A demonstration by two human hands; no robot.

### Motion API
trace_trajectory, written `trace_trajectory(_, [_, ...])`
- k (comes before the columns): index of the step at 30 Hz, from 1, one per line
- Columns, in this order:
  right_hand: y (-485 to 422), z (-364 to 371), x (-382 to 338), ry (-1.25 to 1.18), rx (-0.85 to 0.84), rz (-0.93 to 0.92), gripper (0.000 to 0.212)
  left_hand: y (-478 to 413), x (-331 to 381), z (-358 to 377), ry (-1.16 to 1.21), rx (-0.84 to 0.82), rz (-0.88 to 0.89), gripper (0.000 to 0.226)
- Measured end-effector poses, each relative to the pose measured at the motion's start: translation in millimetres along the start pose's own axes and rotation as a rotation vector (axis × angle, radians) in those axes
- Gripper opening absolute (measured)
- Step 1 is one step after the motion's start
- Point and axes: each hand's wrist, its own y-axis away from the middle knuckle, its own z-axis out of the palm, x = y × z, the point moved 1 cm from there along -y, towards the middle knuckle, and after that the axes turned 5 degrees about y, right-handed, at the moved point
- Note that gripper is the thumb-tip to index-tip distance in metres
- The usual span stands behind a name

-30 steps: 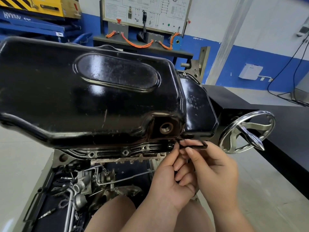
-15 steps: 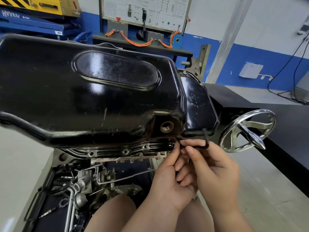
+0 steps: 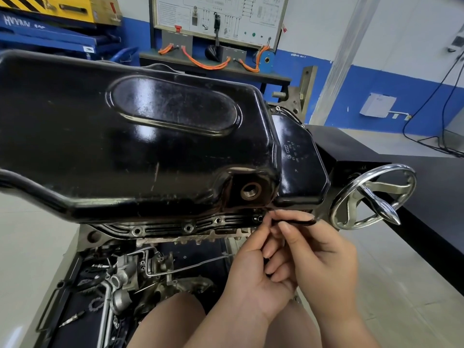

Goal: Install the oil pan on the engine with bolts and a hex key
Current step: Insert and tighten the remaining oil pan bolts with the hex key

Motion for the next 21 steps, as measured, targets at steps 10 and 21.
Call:
trace_trajectory(10, [-0.5,3.3,6.3,0.013,-0.001,0.014,0.028,-0.2,0.4,0.9,-0.018,0.049,-0.006,0.038])
trace_trajectory(21, [-0.8,5.3,8.1,-0.037,0.087,0.063,0.016,-0.6,0.9,0.8,-0.022,0.04,0.012,0.031])
